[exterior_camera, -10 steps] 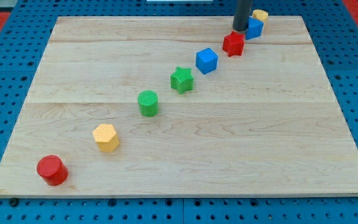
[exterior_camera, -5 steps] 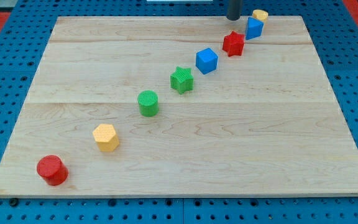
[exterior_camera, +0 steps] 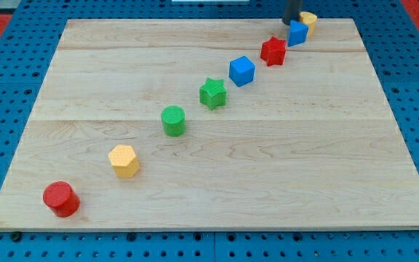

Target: Separate the blue triangle and the yellow heart

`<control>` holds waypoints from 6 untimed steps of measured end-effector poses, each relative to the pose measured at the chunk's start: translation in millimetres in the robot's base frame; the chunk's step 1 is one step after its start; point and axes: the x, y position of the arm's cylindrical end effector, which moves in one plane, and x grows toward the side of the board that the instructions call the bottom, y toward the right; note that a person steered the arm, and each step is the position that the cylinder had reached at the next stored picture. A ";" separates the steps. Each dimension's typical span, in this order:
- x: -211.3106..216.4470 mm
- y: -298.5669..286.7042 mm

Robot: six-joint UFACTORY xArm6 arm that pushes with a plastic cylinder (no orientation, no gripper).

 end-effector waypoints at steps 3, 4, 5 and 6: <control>8.8 29.2; 5.6 41.3; 4.8 28.4; 6.4 39.6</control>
